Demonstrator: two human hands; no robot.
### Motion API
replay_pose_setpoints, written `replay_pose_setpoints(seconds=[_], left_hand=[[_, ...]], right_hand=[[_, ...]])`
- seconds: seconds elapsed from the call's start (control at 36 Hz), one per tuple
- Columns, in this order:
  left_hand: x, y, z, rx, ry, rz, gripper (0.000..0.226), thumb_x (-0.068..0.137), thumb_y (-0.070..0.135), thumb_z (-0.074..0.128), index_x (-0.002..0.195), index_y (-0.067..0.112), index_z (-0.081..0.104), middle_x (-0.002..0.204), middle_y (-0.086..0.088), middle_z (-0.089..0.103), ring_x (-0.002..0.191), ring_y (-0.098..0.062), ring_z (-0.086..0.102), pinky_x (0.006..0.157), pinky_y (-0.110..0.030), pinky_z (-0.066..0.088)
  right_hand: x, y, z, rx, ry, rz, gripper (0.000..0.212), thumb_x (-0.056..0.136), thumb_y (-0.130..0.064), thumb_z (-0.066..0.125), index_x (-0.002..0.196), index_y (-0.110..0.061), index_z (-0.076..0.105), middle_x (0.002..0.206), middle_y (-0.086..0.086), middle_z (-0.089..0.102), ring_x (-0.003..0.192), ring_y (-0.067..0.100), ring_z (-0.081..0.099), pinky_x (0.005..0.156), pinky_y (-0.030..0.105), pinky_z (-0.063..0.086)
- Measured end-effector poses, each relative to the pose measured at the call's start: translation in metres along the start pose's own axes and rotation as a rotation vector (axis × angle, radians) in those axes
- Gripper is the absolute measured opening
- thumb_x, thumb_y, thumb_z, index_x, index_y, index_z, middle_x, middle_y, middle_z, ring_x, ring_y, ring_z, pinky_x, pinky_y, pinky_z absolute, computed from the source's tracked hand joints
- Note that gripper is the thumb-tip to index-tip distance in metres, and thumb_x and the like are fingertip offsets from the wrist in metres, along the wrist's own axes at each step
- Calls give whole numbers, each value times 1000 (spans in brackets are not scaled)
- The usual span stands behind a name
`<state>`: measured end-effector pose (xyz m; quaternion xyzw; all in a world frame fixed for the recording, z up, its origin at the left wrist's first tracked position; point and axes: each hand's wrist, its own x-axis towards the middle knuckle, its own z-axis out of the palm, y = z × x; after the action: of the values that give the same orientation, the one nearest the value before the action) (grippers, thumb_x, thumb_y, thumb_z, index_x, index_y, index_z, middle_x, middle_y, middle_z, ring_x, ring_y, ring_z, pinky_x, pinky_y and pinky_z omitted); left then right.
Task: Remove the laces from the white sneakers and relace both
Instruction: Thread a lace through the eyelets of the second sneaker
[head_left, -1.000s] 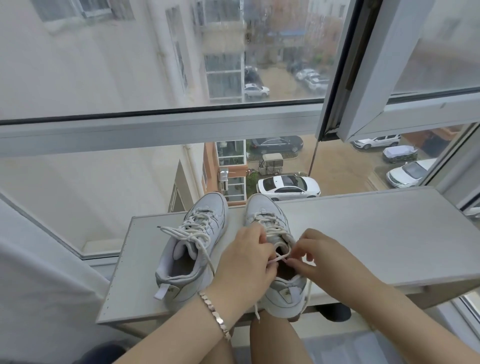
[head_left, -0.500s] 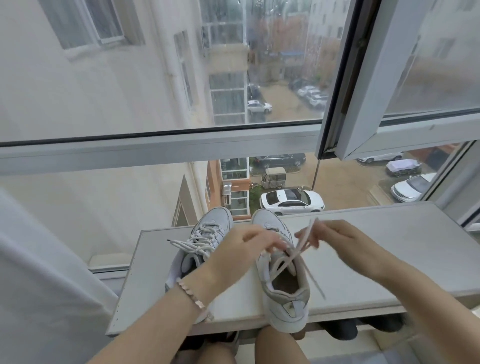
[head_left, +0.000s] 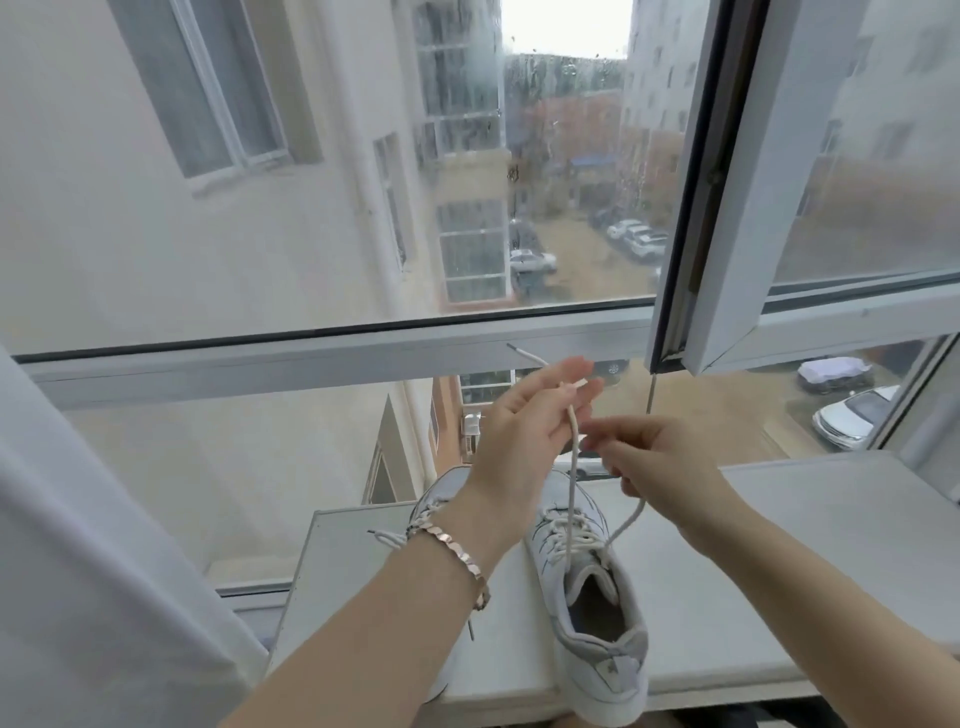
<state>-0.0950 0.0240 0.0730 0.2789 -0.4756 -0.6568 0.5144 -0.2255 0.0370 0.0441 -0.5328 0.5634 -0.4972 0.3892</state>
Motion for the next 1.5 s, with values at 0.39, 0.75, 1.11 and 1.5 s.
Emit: replay_pose_setpoints(seconds=[0.39,0.75,1.11,1.5], left_hand=[[-2,-29,-10,551,-180,-172,31,101,33,31,118,19,54,91,-5,61,91,-15,60,91,-29,50],[-14,-50,-22,857,-125,-146,25,91,21,58,72,8,67,60,2,57,51,-4,44,53,-12,36],[-6,-55,-25,806,13,-35,25,93,20,55,70,23,64,55,15,57,50,8,48,52,-5,37],[-4,-54,-40,-659,453,-397,42,98,21,43,58,11,39,49,-6,52,42,-16,56,52,-34,57]], right_hand=[[-14,-3,-9,14,-280,54,32,98,-25,44,71,-13,56,61,-5,67,45,5,51,40,11,31],[-5,27,-7,-466,-134,-82,13,87,-13,59,87,-24,65,70,-9,57,63,-5,53,62,5,39],[-14,35,-19,194,-246,-84,26,83,13,55,90,-7,70,74,9,73,67,12,67,57,15,47],[-10,61,-14,1024,42,282,32,89,-20,46,58,-14,46,54,-4,20,41,13,36,56,24,53]])
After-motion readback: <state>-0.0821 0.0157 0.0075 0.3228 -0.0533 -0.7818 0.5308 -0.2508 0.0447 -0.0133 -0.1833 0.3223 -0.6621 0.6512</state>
